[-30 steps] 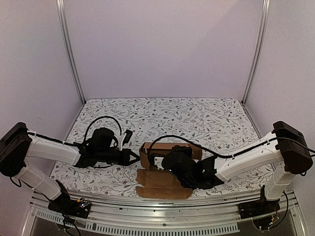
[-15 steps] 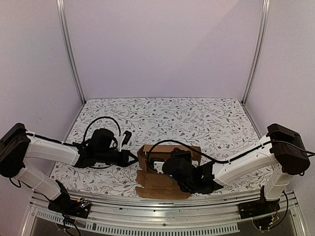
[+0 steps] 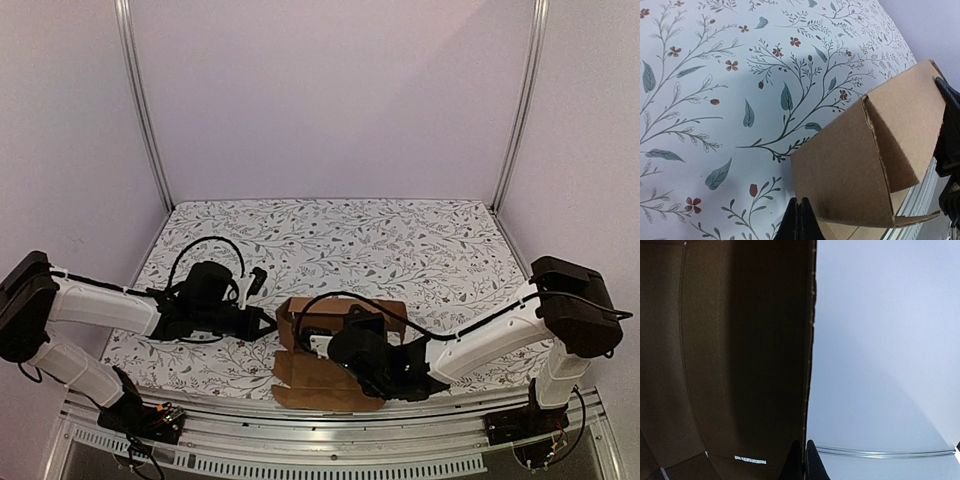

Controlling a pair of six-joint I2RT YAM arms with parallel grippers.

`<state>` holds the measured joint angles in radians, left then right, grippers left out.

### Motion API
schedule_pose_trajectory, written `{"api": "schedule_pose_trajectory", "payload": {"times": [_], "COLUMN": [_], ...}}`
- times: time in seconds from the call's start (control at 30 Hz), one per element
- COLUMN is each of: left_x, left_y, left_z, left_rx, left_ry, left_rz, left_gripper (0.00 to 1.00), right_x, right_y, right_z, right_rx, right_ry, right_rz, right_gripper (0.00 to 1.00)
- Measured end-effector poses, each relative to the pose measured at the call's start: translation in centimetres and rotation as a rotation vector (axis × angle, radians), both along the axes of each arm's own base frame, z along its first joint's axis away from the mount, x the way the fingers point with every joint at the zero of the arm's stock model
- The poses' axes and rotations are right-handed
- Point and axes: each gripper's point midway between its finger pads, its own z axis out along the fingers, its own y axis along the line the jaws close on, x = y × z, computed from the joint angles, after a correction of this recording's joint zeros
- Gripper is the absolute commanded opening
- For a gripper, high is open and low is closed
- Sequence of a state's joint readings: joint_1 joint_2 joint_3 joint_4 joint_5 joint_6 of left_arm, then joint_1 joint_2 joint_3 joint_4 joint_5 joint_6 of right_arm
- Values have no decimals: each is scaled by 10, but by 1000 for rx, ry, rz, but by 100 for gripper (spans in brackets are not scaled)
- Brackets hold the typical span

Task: Fold the paper box

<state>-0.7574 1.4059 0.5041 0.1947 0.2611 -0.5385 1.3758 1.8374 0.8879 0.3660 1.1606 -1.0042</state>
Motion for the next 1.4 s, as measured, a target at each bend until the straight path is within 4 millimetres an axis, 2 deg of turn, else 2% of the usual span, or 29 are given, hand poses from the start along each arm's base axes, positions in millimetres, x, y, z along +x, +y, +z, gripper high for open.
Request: {"api": "schedule_pose_trajectory", "payload": {"times": [0.37,0.5,0.8,1.13,1.4], "left_x": [5,8,7,8,8], "left_y": [3,3,6,6,5], "left_z": [2,5,2,16,17], "left_rx": [42,50,76,58,53], "left_ry": [-25,-37,-35,-64,-68], "left_rz": [3,6,5,1,1], "left_gripper": [16,18,20,21,20], "right_x": [-4,-4,-3,0,-2], "right_y": [5,7,11,18,13], "right_z": [-5,-3,3,6,-1], "right_rx": [-21,-24,-35,-52,-55], "right_ry": [-22,-36,-74,-161,-174], "right_rz": [10,12,14,28,23], "right_gripper": [0,0,0,0,0]}}
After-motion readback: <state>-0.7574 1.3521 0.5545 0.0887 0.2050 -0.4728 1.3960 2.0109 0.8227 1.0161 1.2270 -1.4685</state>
